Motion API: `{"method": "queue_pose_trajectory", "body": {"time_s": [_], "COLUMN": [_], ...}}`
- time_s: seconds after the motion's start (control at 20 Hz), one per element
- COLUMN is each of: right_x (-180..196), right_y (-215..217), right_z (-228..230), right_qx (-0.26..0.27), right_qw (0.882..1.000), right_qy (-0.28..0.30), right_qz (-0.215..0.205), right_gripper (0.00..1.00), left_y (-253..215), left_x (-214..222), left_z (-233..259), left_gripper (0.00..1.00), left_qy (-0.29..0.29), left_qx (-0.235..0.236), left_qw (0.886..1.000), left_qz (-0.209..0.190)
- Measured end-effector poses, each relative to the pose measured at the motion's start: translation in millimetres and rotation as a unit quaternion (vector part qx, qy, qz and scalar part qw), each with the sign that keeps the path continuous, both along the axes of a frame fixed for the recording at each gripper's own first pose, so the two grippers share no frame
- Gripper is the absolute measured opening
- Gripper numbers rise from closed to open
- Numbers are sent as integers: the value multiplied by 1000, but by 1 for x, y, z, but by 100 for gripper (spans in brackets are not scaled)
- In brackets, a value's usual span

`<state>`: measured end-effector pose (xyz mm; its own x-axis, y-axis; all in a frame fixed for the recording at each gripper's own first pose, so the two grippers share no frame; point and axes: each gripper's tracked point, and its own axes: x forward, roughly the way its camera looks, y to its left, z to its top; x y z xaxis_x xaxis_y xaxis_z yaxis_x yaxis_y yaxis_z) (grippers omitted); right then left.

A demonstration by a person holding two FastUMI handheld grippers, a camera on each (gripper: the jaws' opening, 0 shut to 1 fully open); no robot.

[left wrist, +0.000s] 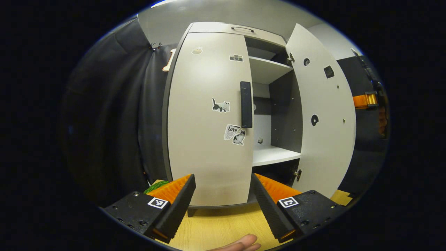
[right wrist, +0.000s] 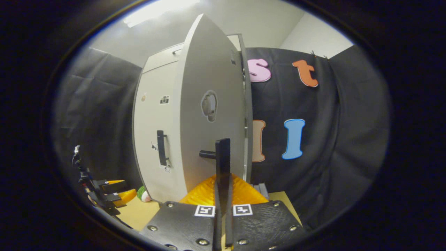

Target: Open the right door of the double-door shoe cabinet with the right hand, and open the left door with the left hand.

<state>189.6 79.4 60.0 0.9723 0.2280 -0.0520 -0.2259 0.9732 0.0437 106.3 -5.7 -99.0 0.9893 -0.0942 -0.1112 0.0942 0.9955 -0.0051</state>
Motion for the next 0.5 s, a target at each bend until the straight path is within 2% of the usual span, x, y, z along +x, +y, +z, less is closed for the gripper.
{"method": "queue_pose_trajectory", "body": {"time_s": [0.25, 0.35, 0.5], "right_x": [13, 7, 5], "right_y": [-35, -20, -15], "right_z": [3, 3, 5], "right_qx": [-6, 36, 41], "right_qw": [998, 999, 999], "right_qy": [-16, -8, -7], "right_qz": [-62, -21, -24], "right_gripper": [1, 0, 1], "left_y": [-11, -11, -11], "left_x": [-6, -12, -22], "left_z": [0, 3, 5], "left_gripper": [99, 99, 99], "left_qy": [6, 4, -1], "left_qx": [1, 4, 6], "left_qw": [1000, 1000, 1000], "left_qz": [-1, 1, 2]}}
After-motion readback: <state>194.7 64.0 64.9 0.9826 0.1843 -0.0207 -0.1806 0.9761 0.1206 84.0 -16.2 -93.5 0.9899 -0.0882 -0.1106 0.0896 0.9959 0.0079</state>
